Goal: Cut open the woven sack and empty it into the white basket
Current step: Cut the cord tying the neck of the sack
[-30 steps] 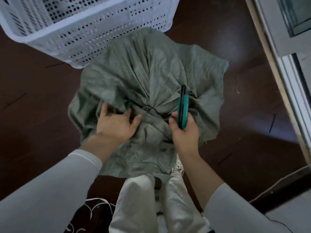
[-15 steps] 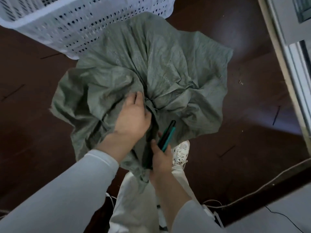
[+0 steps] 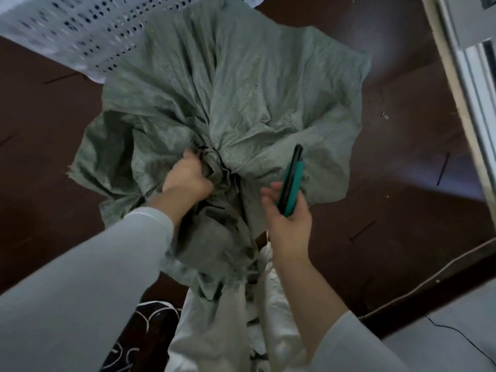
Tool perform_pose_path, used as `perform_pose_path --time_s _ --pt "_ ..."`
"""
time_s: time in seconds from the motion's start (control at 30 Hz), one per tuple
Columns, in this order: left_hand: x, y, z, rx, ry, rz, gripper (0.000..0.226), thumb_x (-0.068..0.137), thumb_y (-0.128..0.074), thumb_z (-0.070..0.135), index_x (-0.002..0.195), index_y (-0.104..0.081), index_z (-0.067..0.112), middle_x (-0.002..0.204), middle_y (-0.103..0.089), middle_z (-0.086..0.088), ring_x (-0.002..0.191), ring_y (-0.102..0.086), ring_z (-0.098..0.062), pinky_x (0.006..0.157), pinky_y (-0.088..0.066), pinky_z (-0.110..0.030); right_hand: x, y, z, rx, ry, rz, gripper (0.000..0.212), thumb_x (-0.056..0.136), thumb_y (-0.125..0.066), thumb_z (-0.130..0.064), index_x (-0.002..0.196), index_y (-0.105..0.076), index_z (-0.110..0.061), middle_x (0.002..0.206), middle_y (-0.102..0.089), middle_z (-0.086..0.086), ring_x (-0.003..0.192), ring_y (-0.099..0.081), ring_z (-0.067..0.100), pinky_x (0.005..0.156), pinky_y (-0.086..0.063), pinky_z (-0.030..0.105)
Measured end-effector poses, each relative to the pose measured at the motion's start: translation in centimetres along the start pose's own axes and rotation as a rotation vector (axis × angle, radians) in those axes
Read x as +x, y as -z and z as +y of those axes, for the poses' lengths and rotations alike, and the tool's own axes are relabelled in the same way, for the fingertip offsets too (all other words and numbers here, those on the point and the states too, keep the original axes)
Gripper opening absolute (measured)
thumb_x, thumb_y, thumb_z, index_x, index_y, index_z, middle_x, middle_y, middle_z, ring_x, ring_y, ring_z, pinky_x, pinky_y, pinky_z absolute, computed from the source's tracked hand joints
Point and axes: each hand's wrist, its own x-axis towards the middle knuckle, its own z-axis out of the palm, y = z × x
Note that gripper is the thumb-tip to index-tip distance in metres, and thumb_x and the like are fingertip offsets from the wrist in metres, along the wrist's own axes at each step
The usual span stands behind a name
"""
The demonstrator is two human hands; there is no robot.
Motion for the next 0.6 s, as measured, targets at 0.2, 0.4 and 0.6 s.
perform_pose_path --time_s 0.2,0.4,0.6 --pt "-2.1 4.3 -0.6 -0.191 -0.061 -0.238 0.05 0.073 -0.067 0.008 0.121 -0.057 0.008 0.109 -0.061 -0.003 0.098 -0.056 -0.018 0.087 -0.041 -0.02 3.1 -0.8 -2.6 -0.162 0.171 -0.246 0.034 0.077 -0.071 -0.002 0.089 -0.052 -0.029 0.087 -0.058 -0.012 0.089 -0.06 0.012 0.094 -0.051 0.045" --pt "-3.3 4.7 -0.6 -0.37 -0.119 -0.327 0.059 0.074 -0.058 -0.017 0.127 -0.053 0.008 0.117 -0.062 -0.006 0.111 -0.057 -0.023 0.096 -0.042 -0.026 6.6 -2.5 -5.2 -0.467 0.297 -0.207 0.042 0.066 -0.082 -0.023 0.089 -0.046 -0.026 0.103 -0.054 0.006 0.089 -0.05 0.018 0.084 -0.047 0.035" --pt "-3.1 4.4 -1.9 -0.39 -0.165 -0.371 0.057 0.071 -0.063 -0.021 0.121 -0.058 0.004 0.112 -0.065 -0.007 0.112 -0.06 -0.024 0.105 -0.043 -0.036 8.3 -2.7 -5.8 -0.487 0.31 -0.24 0.03 0.076 -0.07 -0.007 0.08 -0.046 -0.024 0.07 -0.049 -0.012 0.072 -0.054 0.013 0.081 -0.054 0.045"
